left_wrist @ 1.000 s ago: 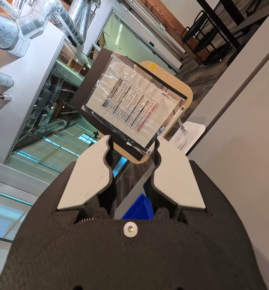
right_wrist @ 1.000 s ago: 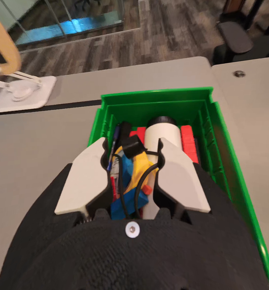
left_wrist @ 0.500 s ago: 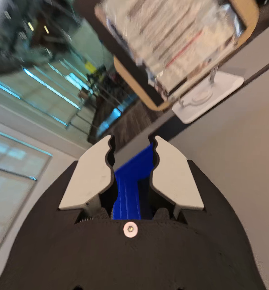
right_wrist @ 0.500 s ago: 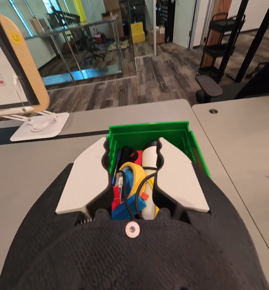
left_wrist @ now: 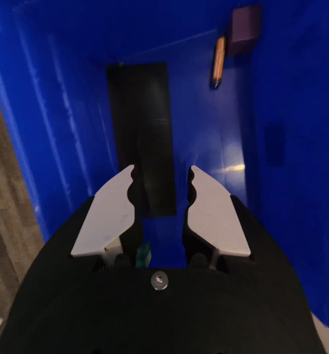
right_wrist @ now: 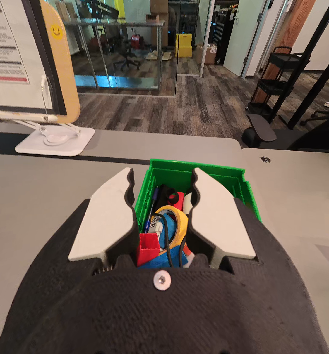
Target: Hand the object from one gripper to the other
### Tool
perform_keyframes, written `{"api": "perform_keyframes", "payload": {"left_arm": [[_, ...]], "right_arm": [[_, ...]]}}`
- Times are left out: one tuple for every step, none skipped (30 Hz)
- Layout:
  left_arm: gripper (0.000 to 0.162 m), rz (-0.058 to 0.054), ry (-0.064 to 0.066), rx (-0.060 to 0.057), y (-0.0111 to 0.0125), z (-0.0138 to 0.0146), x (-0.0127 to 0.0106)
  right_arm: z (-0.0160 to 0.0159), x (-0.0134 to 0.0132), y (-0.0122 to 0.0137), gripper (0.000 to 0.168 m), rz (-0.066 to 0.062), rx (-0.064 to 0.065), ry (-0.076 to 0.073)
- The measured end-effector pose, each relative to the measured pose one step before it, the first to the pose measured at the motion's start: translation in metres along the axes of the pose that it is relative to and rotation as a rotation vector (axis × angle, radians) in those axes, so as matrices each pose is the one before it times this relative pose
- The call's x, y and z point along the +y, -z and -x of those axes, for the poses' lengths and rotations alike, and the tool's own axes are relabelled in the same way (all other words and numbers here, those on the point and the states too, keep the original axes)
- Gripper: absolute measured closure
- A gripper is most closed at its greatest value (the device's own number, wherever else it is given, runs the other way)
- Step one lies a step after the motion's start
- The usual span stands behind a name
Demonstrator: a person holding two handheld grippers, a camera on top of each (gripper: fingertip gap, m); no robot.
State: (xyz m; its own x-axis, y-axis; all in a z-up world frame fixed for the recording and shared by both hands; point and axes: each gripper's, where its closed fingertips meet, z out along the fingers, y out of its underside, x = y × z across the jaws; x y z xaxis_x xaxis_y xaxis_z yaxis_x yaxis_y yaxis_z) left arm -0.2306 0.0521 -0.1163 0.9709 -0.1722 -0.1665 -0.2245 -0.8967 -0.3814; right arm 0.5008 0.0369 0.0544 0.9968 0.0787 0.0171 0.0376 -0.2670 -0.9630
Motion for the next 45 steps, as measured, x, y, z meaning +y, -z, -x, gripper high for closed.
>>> {"api": "perform_keyframes", "payload": {"left_arm": [[0.113,-0.0528,-0.0235,0.0212,-0.00715,-0.00613,-0.01239],[0.106,-0.0744,-0.0294,0.003,-0.00683,-0.00439,-0.01603],[0.102,-0.0675,-0.0267,-0.0224,-0.0068,-0.00172,-0.01453],[0.105,-0.0476,-0.0234,-0.0219,-0.007,-0.00191,-0.01095],[0.108,-0.0387,-0.0191,-0.016,-0.00739,-0.00302,-0.00902],[0.11,-0.0328,-0.0151,0.0002,-0.00733,-0.00516,-0.00687],[0.113,-0.0284,-0.002,0.0031,-0.00749,-0.0043,-0.00478],[0.115,-0.0185,0.0056,-0.0021,-0.00737,-0.00186,-0.00282],[0.115,-0.0051,0.0019,0.0125,-0.00608,-0.00282,0.00002],[0.114,0.0274,-0.0023,0.033,-0.00374,-0.00477,0.00459],[0.109,0.044,-0.0004,0.0282,-0.00238,-0.00388,0.00601],[0.103,0.034,0.0034,0.019,-0.00231,-0.00312,0.00484],[0.105,0.0018,0.0071,0.0136,-0.00086,-0.00274,-0.0001],[0.106,-0.0175,-0.003,0.008,-0.00019,-0.00249,-0.00343],[0.109,0.0066,-0.0151,-0.0084,-0.00127,-0.00054,-0.00042],[0.11,0.0063,-0.0181,-0.0141,-0.00131,0.00101,-0.00145],[0.11,0.0051,-0.0114,-0.0203,-0.00135,0.00246,-0.00196],[0.111,0.0074,0.001,-0.011,-0.00146,0.00126,-0.00169],[0.114,0.0106,0.0068,0.0075,-0.00135,-0.00063,-0.00145],[0.118,0.0086,0.002,0.0073,-0.00154,-0.00012,-0.00107],[0.127,-0.0012,0.0018,-0.0059,-0.00225,0.00214,-0.00129],[0.143,-0.0053,-0.0001,0.0143,-0.00261,-0.00091,-0.00105],[0.151,-0.0128,-0.0012,0.0163,-0.00207,-0.00168,-0.00217],[0.152,-0.0071,-0.0194,0.0039,-0.00105,0.00028,-0.00103],[0.151,-0.0012,-0.0134,0.006,-0.00023,0.00019,-0.00018],[0.152,0.008,0.0004,0.0066,0.00047,0.00052,0.00088],[0.152,0.0225,0.0134,0.0026,0.00145,0.00199,0.00295],[0.152,0.0358,0.0276,-0.004,0.00285,0.00367,0.0055],[0.152,0.0247,0.0327,0.0001,0.00354,0.00396,0.00515],[0.152,-0.005,0.0418,0.0138,0.00523,0.00241,0.00249],[0.152,-0.0341,0.0466,0.0244,0.00693,0.00095,-0.00011],[0.152,-0.0564,0.0334,0.0267,0.00809,0.00114,-0.00391],[0.152,-0.0381,0.0302,0.0197,0.00993,0.00302,-0.00487],[0.152,-0.0153,0.0324,0.0231,0.01279,0.00169,-0.0042],[0.152,-0.0365,0.0252,0.0404,0.01558,-0.00263,-0.00781],[0.152,-0.0757,0.0211,0.0647,0.01781,-0.00902,-0.013],[0.152,-0.0986,0.0129,0.0873,0.01844,-0.01536,-0.01748],[0.152,-0.1013,0.0164,0.1018,0.01719,-0.02029,-0.01957],[0.152,-0.0903,0.0197,0.1143,0.01438,-0.02458,-0.01879],[0.152,-0.0712,0.0144,0.1216,0.01041,-0.02791,-0.016],[0.152,-0.0503,-0.0007,0.1228,0.00587,-0.02992,-0.01191],[0.152,-0.0185,-0.0165,0.1032,0.00102,-0.02801,-0.00613],[0.152,0.0108,-0.0221,0.0885,-0.00272,-0.02567,-0.0011],[0.152,0.0121,-0.0177,0.0779,-0.00554,-0.02327,-0.00048],[0.152,0.0008,-0.0102,0.0609,-0.00819,-0.01984,-0.00167]], "right_arm": [[0.00149,0.00106,-0.00157,0.111,0.0084,0.0005,0.0138],[0.00184,0.00032,-0.00129,0.111,0.0042,-0.002,0.0099],[0.00231,-0.0001,-0.00134,0.111,0.0016,-0.005,0.0059],[0.00286,-0.00054,-0.00118,0.111,-0.0009,-0.0079,0.0037],[0.00318,-0.00094,-0.00109,0.111,-0.0029,-0.0101,0.0033],[0.0032,-0.001,-0.00082,0.111,-0.0041,-0.0106,0.0043],[0.00273,-0.00117,-0.00069,0.111,-0.0051,-0.0084,0.0057],[0.00215,-0.00112,-0.00034,0.111,-0.0047,-0.0055,0.0047],[0.00191,-0.00083,-0.00024,0.111,-0.0034,-0.0046,0.0025],[0.00171,-0.00077,-0.00012,0.111,-0.0024,-0.0048,0.0014],[0.00141,-0.0008,-0.00005,0.111,-0.0019,-0.0035,0.0017],[0.00084,-0.00081,-0.00004,0.111,-0.0021,-0.0011,0.0026],[0.00072,-0.00086,0.00008,0.111,-0.0018,-0.0001,0.004],[0.00055,-0.00053,0.00019,0.111,-0.0001,-0.0001,0.005],[0.00018,-0.00031,0.00025,0.111,0.0017,0.0012,0.0047],[-0.00031,-0.00022,0.0004,0.111,0.002,0.0038,0.0042],[-0.00069,-0.00045,0.00046,0.111,0.0007,0.0052,0.0044],[-0.00055,-0.00081,0.00051,0.111,-0.0018,0.0038,0.0038],[-0.00022,-0.0009,0.00047,0.111,-0.0035,0.0016,0.002],[0.00022,-0.00052,0.00044,0.111,-0.0028,-0.0004,-0.0001],[0.00029,0.00015,0.00026,0.111,-0.0002,-0.002,-0.0011],[0.00044,0.00067,0.00013,0.111,0.003,-0.0023,-0.0004],[0.00018,0.00119,-0.00016,0.111,0.0056,-0.001,0.002],[-0.00006,0.00139,-0.00022,0.111,0.0068,0.0009,0.0046],[-0.00007,0.00136,-0.00032,0.111,0.0079,0.0008,0.0057],[0.00033,0.00129,-0.00036,0.111,0.0075,-0.0012,0.0051],[0.00059,0.00084,-0.00036,0.112,0.0053,-0.0033,0.004],[0.00087,0.0004,-0.00037,0.112,0.0024,-0.0041,0.003],[0.00095,0.00011,-0.00045,0.112,0.001,-0.0038,0.0027],[0.0011,-0.00014,-0.00044,0.112,0.001,-0.0034,0.0035],[0.00111,-0.00025,-0.00059,0.112,0.0006,-0.0028,0.0047],[0.00144,-0.0005,-0.00067,0.112,-0.0001,-0.0025,0.005],[0.00209,-0.00104,-0.00091,0.112,-0.0018,-0.0033,0.0047],[0.00323,-0.0016,-0.00094,0.112,-0.004,-0.0062,0.0053],[0.00462,-0.00256,-0.00122,0.112,-0.0075,-0.0097,0.0094],[0.00618,-0.0037,-0.00126,0.112,-0.0106,-0.0117,0.0156],[0.00758,-0.00482,-0.00148,0.112,-0.0119,-0.0144,0.0227],[0.00902,-0.00612,-0.00174,0.112,-0.0152,-0.0156,0.0296],[0.0108,-0.00784,-0.00191,0.112,-0.0218,-0.0177,0.0374],[0.01307,-0.00968,-0.00214,0.112,-0.0291,-0.0236,0.0455],[0.01625,-0.0116,-0.00221,0.112,-0.037,-0.0336,0.0551],[0.01972,-0.01314,-0.00273,0.112,-0.043,-0.0463,0.0648],[0.02264,-0.01454,-0.00309,0.112,-0.0475,-0.0571,0.0697],[0.02433,-0.01567,-0.00416,0.112,-0.0499,-0.0643,0.0685],[0.02499,-0.01675,-0.00548,0.112,-0.0509,-0.0673,0.0651]]}}
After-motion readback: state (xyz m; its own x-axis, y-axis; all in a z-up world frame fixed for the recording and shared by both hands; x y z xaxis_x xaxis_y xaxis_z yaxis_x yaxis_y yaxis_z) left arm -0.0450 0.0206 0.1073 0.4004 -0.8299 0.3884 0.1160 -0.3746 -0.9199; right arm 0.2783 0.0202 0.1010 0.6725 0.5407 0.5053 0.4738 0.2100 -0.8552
